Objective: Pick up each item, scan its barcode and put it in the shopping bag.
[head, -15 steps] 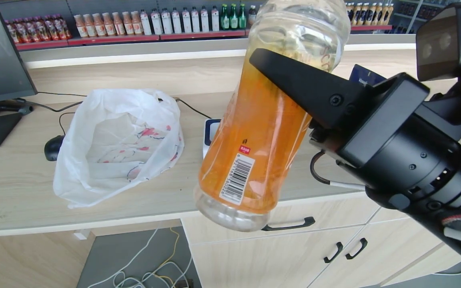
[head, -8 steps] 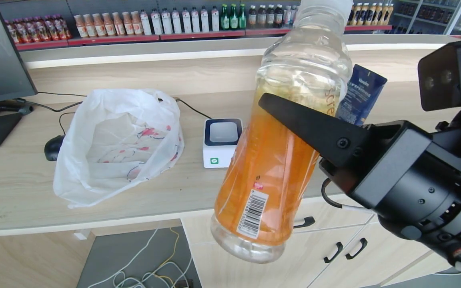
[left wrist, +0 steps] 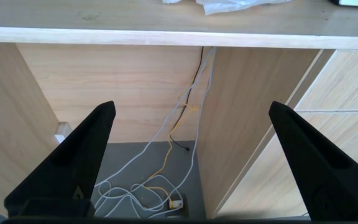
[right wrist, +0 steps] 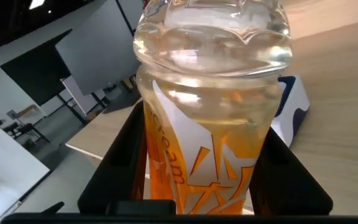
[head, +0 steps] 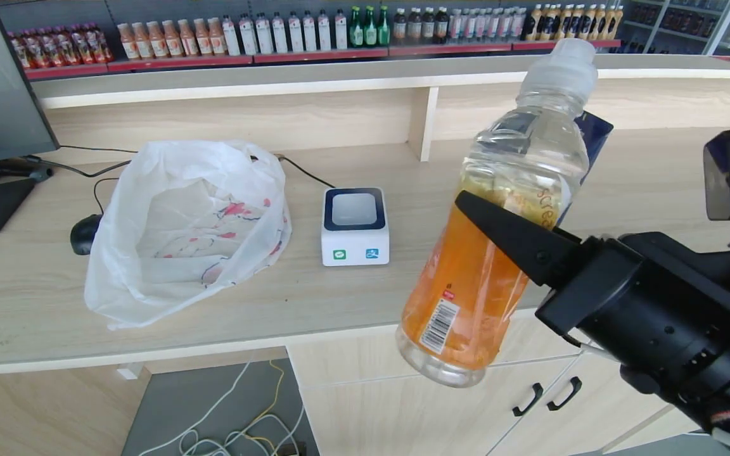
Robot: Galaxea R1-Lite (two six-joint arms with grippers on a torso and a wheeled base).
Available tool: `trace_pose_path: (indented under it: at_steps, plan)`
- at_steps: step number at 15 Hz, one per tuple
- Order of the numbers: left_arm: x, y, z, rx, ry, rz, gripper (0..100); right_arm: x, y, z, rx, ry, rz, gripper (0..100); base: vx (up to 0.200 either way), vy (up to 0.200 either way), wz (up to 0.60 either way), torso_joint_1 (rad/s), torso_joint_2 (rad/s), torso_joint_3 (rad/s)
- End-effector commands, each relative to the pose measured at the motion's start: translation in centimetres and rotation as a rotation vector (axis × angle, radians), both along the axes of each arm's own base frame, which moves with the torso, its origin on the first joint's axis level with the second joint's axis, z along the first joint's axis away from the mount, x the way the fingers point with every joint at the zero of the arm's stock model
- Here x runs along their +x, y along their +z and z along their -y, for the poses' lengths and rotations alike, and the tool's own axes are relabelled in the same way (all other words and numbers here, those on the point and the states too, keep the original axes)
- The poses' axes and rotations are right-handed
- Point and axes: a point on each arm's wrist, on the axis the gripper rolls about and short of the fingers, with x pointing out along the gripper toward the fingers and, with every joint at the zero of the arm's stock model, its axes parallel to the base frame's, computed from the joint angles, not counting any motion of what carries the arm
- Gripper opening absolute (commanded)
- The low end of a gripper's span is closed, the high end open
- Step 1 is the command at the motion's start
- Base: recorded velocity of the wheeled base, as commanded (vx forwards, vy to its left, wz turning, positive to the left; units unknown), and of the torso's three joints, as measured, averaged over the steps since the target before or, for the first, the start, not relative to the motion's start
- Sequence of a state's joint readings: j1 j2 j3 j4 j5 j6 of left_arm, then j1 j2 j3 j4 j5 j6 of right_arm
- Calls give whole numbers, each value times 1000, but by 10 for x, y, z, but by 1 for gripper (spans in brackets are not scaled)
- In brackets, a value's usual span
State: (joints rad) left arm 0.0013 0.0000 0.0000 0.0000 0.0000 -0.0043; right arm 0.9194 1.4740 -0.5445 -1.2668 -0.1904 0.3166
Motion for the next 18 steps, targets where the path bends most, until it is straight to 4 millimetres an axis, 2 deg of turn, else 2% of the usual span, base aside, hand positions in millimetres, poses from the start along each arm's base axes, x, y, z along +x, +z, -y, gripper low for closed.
trace_pose_path:
  at_steps: [1, 3, 7, 10, 14, 18]
  plan:
    - [0, 0, 0, 0, 0, 0, 100, 4, -1, 0, -38, -56, 22, 0, 0, 0, 0, 0, 0, 0]
    - [0, 0, 0, 0, 0, 0, 100, 16, 2, 8, -113, -157, 91, 0, 0, 0, 0, 0, 0, 0]
    - [0, 0, 0, 0, 0, 0, 100, 22, 5, 11, -214, -444, 114, 0, 0, 0, 0, 0, 0, 0]
    - [0, 0, 0, 4, -1, 0, 100, 31, 25, 11, -187, -495, 171, 0, 0, 0, 0, 0, 0, 0]
    - [0, 0, 0, 3, -1, 0, 100, 45, 22, 8, -199, -529, 166, 0, 0, 0, 0, 0, 0, 0]
    - [0, 0, 0, 1, 0, 0, 100, 49, 23, 6, -188, -535, 165, 0, 0, 200, 0, 4, 5, 4]
